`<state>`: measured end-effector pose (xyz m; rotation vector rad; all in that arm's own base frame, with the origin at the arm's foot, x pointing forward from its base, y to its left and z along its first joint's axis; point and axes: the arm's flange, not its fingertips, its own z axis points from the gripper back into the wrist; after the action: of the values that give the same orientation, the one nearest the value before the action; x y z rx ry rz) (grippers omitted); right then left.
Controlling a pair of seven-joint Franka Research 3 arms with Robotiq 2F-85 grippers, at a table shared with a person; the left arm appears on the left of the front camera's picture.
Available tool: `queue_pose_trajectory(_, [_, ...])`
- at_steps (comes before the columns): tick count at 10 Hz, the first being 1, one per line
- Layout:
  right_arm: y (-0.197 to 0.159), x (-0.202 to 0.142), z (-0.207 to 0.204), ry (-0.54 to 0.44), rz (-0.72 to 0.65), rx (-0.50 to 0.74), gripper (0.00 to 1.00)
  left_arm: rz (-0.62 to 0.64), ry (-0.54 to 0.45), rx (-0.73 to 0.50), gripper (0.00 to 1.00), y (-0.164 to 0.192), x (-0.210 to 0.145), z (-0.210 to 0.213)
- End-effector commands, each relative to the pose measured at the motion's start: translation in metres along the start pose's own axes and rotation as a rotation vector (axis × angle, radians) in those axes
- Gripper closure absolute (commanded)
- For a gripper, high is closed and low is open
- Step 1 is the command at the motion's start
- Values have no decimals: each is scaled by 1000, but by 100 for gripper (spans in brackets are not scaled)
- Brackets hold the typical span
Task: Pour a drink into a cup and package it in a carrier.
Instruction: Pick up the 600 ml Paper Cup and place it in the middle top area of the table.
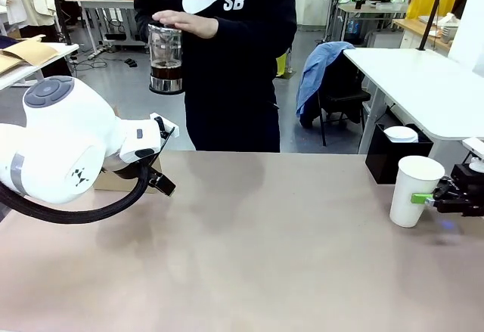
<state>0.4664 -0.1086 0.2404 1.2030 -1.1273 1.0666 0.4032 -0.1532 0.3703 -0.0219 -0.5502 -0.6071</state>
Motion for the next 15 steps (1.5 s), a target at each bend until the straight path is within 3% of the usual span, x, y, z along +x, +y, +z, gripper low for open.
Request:
queue_pose_trajectory(1, [-3,1,2,11,-36,-5,20,2,-1,-1,0,1,0,0])
queue_pose_trajectory(5, [0,-1,1,1,-5,-2,19,2,-1,-1,0,1,0,0])
queue_pose_trajectory(7, [22,88,-30,15,3,-174,19,2,-1,-1,0,1,0,0])
queue_pose_trajectory(10, [-5,147,-111,-39,-87,-224,19,2,-1,-1,0,1,0,0])
queue_pose_trajectory(12, [-38,149,-179,-129,-108,-256,19,2,-1,-1,0,1,0,0])
queue_pose_trajectory(15, [-71,116,-259,-203,-52,-371,19,2,-1,-1,0,1,0,0])
